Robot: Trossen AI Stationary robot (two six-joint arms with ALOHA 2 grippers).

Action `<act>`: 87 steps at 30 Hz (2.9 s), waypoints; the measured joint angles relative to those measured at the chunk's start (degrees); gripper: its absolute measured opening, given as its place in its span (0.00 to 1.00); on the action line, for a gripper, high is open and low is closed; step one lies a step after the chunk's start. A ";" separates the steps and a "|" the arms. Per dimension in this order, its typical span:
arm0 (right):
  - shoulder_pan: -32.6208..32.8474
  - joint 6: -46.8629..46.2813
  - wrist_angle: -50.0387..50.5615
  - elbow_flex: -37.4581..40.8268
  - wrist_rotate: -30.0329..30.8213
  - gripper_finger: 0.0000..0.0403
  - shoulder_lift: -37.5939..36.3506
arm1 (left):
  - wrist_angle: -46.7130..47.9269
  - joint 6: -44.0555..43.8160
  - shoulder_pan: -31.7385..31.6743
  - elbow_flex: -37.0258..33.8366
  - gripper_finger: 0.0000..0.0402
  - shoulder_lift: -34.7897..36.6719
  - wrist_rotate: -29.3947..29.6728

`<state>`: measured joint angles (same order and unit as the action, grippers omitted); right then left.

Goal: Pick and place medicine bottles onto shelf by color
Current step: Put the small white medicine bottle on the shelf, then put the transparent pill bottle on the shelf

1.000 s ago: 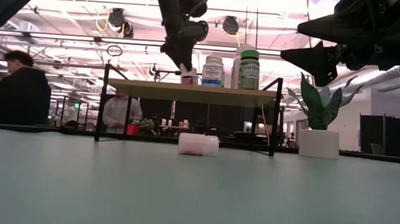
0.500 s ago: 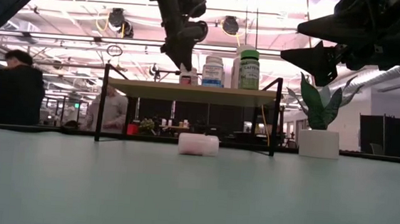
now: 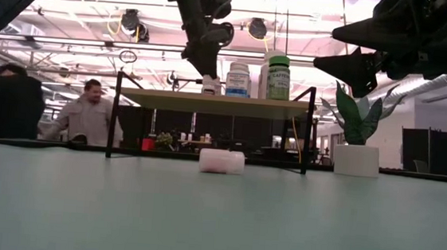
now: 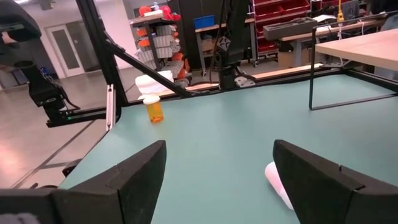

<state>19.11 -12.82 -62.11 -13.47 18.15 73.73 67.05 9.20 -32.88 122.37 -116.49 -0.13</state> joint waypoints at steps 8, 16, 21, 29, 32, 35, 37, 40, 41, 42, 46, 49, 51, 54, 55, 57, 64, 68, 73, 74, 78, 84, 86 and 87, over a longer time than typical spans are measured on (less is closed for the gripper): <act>0.00 -0.02 0.02 0.00 0.02 0.71 0.00 | 1.00 1.63 0.95 -0.04 0.46 1.26 1.98; 0.00 -0.24 0.26 0.02 0.13 0.71 -0.01 | 1.50 -1.07 2.76 -0.04 0.46 9.99 11.20; 0.00 -1.33 0.26 0.00 0.15 0.71 -0.02 | 5.02 -4.94 6.16 -0.02 0.46 17.22 10.93; 0.00 -3.00 -0.04 0.02 0.11 0.71 -0.02 | 2.28 -12.55 22.01 -13.03 0.46 24.46 10.91; 0.01 -3.42 -0.24 0.02 0.05 0.71 -0.02 | -9.86 -13.55 29.32 -24.06 0.46 25.38 11.47; 0.02 -4.09 -0.22 0.02 -0.09 0.71 -0.02 | -25.45 -13.07 35.11 -35.47 0.46 24.70 11.48; 0.02 -4.43 -0.22 0.02 -0.16 0.71 -0.02 | -35.66 -12.50 37.86 -42.05 0.46 23.34 11.51; 0.02 -4.49 -0.10 0.02 -0.17 0.71 -0.02 | -43.69 -12.68 39.19 -48.33 0.46 20.54 12.10; 0.02 -4.40 -0.10 0.03 -0.17 0.71 -0.01 | -44.85 -12.82 39.07 -49.42 0.46 19.74 12.49; 0.02 -4.29 -0.31 0.03 -0.17 0.71 -0.02 | -45.24 -12.93 38.64 -50.18 0.46 18.89 13.05; 0.02 -3.65 -0.91 0.04 -0.04 0.71 -0.02 | -48.28 -14.00 35.91 -51.51 0.47 14.24 13.63; 0.02 -3.43 -1.18 0.02 -0.06 0.71 -0.02 | -51.07 -14.33 34.39 -51.45 0.52 10.15 10.42; 0.02 -3.18 -1.48 0.02 -0.07 0.71 -0.02 | -51.48 -14.32 33.70 -51.45 0.57 7.81 6.48; 0.02 -3.02 -1.16 0.03 -0.07 0.71 -0.02 | -50.54 -14.26 32.99 -51.45 0.63 5.19 4.28; 0.02 -2.99 -0.72 0.02 -0.07 0.71 -0.02 | -50.82 -14.25 32.74 -51.45 0.65 4.61 4.29; 0.02 -2.99 -0.20 0.04 -0.07 0.71 0.00 | -49.90 -14.02 32.17 -51.45 0.68 4.07 4.30; 0.00 -2.97 0.30 0.02 -0.07 0.71 0.00 | -49.00 -14.52 30.46 -51.37 0.64 3.52 2.34; 0.00 -2.79 0.30 0.02 -0.06 0.71 0.00 | -49.24 -14.69 30.26 -51.36 0.49 3.52 2.00; -0.01 -2.32 1.05 0.02 -0.04 0.71 -0.02 | -50.06 -16.92 29.95 -51.36 0.33 3.54 1.85; -0.02 -2.22 1.30 0.02 -0.04 0.71 -0.01 | -50.14 -17.76 29.94 -51.36 0.33 3.75 1.85; -0.02 -1.05 1.42 0.02 -0.60 0.71 0.00 | -51.86 -18.39 30.04 -51.39 0.36 5.76 1.52; -0.02 -1.45 -0.98 0.02 -1.68 0.71 -0.01 | -51.84 -16.90 32.61 -51.39 0.39 13.34 1.17; -0.02 -1.43 -2.71 0.02 -1.68 0.71 0.00 | -53.00 -15.33 34.35 -51.39 0.36 16.18 1.09; -0.02 -1.32 -3.55 0.01 -1.71 0.71 -0.01 | -53.47 -14.67 35.29 -51.39 0.35 17.69 1.05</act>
<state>19.09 -14.14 -65.65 -13.46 16.44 73.72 13.58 -5.47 2.41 70.98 -98.80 0.92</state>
